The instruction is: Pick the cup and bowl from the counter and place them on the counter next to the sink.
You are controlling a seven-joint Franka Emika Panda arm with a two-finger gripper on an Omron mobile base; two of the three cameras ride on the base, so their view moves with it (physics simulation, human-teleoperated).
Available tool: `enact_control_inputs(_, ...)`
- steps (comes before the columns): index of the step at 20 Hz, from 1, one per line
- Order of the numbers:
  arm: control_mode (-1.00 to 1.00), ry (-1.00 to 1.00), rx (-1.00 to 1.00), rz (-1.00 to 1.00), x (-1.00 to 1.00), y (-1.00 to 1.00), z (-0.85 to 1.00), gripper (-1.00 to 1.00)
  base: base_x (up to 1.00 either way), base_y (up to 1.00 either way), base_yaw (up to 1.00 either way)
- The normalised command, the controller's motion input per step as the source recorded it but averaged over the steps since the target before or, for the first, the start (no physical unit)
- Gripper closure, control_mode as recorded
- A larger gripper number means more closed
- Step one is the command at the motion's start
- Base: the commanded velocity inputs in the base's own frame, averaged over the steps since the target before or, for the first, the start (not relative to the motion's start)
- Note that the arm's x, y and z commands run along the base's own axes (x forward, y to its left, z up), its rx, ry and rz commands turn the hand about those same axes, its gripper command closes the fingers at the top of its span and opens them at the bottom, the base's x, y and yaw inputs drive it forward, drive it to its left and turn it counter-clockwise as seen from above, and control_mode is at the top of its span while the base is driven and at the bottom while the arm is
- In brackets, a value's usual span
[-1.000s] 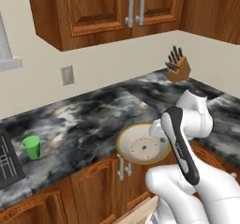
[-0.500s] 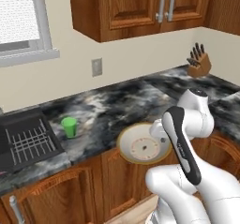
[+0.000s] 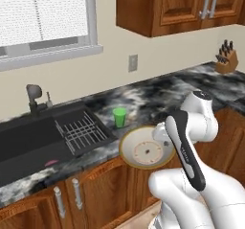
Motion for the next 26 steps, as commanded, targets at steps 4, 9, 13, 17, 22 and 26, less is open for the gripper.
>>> enact_control_inputs(4,1.00,0.00,0.00,0.00,0.00,0.00,0.00,1.00,0.00,0.97,0.00)
enact_control_inputs(9,1.00,0.00,0.00,0.00,0.00,0.00,0.00,1.00,0.00,0.95,0.04)
enact_control_inputs(13,1.00,0.00,0.00,0.00,0.00,0.00,0.00,1.00,0.10,0.79,0.17)
enact_control_inputs(17,1.00,0.00,0.00,0.00,0.00,0.00,0.00,1.00,0.81,0.50,0.26)
enact_control_inputs(22,1.00,0.00,0.00,0.00,0.00,0.00,0.00,1.00,0.81,0.24,0.13)
enact_control_inputs(26,1.00,0.00,0.00,0.00,0.00,0.00,0.00,1.00,0.00,0.00,0.00)
